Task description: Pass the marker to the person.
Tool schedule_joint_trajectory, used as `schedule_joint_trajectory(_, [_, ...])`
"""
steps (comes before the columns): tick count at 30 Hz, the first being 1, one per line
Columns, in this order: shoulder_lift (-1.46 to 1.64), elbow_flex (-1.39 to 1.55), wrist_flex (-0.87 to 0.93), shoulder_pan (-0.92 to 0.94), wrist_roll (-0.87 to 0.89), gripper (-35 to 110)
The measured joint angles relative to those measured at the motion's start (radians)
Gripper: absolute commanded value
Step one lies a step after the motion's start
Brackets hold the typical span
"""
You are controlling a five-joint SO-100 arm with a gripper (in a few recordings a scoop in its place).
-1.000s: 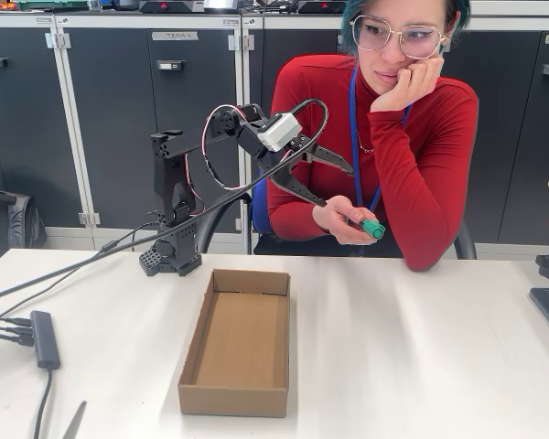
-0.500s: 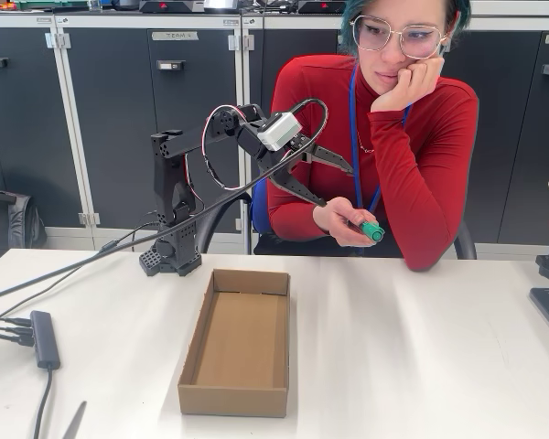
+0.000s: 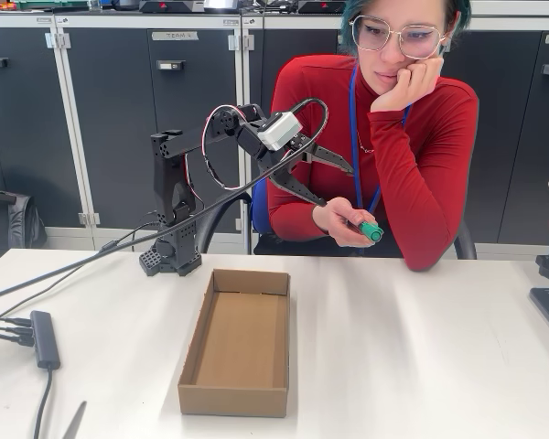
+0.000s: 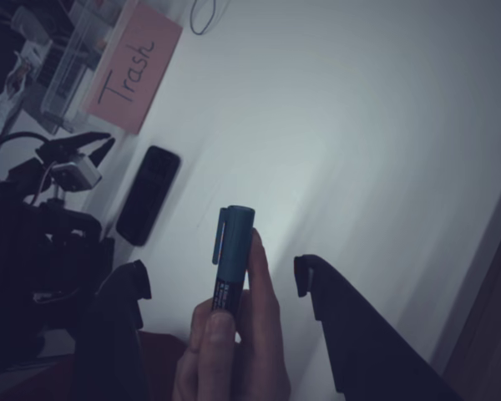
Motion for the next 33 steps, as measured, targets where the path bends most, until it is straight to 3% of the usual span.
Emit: schedule_joint_trajectory(33, [0.003, 0.000, 0.000, 0.012, -0.009, 40])
